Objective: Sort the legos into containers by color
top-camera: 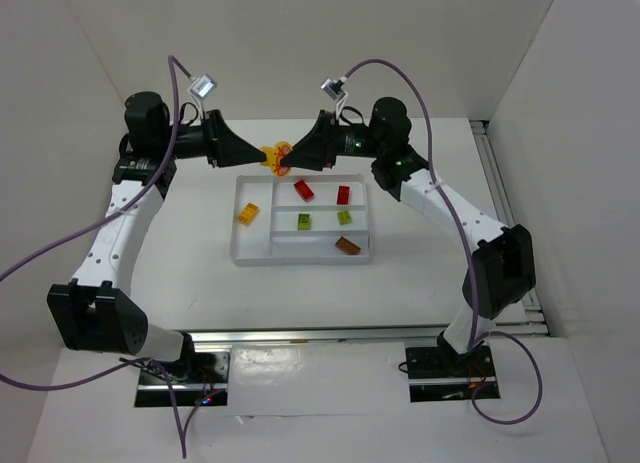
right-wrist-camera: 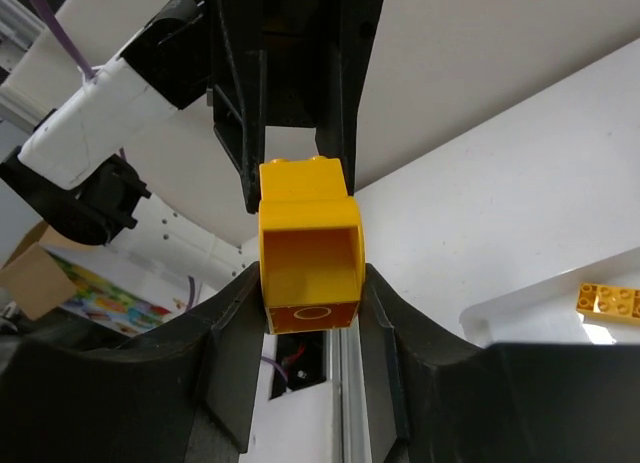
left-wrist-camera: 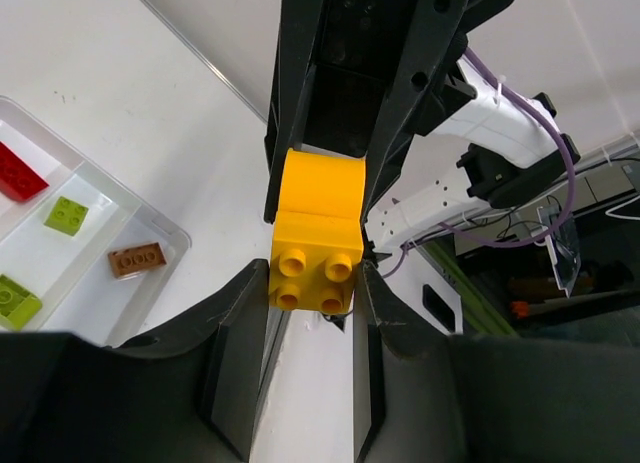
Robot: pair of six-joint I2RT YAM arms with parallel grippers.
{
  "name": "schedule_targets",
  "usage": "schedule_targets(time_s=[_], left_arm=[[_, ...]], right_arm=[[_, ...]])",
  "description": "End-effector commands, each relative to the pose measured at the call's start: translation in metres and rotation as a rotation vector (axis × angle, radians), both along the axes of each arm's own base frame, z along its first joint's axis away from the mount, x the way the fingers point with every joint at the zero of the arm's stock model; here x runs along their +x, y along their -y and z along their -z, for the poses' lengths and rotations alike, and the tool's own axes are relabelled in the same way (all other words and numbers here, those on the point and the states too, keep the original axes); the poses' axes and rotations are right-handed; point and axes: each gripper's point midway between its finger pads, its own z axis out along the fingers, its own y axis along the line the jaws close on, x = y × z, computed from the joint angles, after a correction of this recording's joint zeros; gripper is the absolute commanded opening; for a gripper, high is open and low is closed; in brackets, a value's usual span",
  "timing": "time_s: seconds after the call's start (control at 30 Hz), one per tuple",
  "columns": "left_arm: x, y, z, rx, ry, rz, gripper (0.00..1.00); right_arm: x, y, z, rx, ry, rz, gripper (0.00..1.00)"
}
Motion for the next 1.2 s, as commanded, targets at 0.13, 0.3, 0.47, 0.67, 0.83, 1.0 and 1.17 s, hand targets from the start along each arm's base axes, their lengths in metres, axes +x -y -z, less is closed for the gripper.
schedule_targets(time_s=[0.13,0.3,0.47,0.67,0.83,1.0,1.17], left_arm=[[-0.003,-0.004,-0.019,0.009,0.085,-0.013,0.00],[0.003,-0.032,-0.025,-0.002,0.075,-0.071,0.00],[0.020,-0.052,-0.004,0.091,0.041,-0.208,0.00],[0.037,-0.079,0.132,0.434,-0.310,-0.505,0.00],[0.018,-0.088,0.254,0.667,-0.566,-0.586,0.00],[0.015,-0.070,0.298,0.722,-0.614,-0.533,0.00],[0.028,-0.083,0.325,0.866,-0.649,-0.611,0.24]], right_arm=[[-0.013,0.006,-0.015,0.059,0.060,-0.024,0.02],[0.014,0.030,0.010,0.003,-0.002,0.178,0.00],[0.031,0.038,0.048,-0.115,-0.091,0.273,0.00],[0.071,0.040,0.082,-0.267,-0.177,0.475,0.00],[0.089,0.041,0.097,-0.308,-0.218,0.563,0.00],[0.104,0.023,0.133,-0.416,-0.255,0.570,0.00],[0.119,-0.007,0.154,-0.462,-0.247,0.552,0.00]])
